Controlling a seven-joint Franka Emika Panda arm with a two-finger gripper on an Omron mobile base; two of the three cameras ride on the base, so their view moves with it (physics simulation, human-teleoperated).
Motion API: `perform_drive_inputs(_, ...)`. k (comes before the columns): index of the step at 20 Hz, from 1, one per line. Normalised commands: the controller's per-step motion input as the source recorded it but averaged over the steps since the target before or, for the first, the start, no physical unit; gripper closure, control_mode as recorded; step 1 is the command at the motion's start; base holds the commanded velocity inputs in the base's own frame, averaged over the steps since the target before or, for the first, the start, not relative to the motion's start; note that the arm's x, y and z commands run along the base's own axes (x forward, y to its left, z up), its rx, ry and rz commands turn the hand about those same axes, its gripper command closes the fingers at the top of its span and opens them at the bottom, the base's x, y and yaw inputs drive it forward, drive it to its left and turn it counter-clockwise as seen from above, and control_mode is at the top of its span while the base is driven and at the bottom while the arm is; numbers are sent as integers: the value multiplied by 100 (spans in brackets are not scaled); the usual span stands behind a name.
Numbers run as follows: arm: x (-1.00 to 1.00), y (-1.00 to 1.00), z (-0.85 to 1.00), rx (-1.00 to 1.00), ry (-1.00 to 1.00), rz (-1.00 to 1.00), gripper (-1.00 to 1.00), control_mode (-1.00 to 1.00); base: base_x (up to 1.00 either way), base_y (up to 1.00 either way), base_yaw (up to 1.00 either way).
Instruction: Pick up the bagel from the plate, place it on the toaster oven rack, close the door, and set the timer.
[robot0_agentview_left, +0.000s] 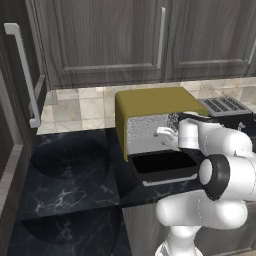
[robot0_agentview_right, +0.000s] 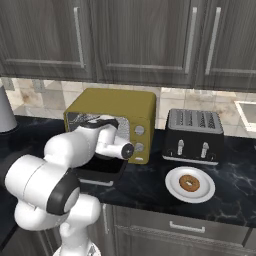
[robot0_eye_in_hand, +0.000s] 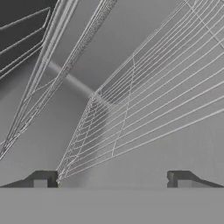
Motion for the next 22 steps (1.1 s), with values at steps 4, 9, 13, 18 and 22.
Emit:
perform_drive_inputs(4,18,0,-7,2,0,-4,-100,-100,0,0,0)
perform_drive_inputs(9,19,0,-6,2,0,-4,-100,-100,0,0,0)
perform_drive_inputs(13,16,0,-11,1,0,-4,-100,-100,0,0,0)
perform_drive_inputs(18,17,0,-13,0,0,-4,-100,-100,0,0,0)
perform_drive_inputs(22,14,0,-14,0,0,-4,-100,-100,0,0,0)
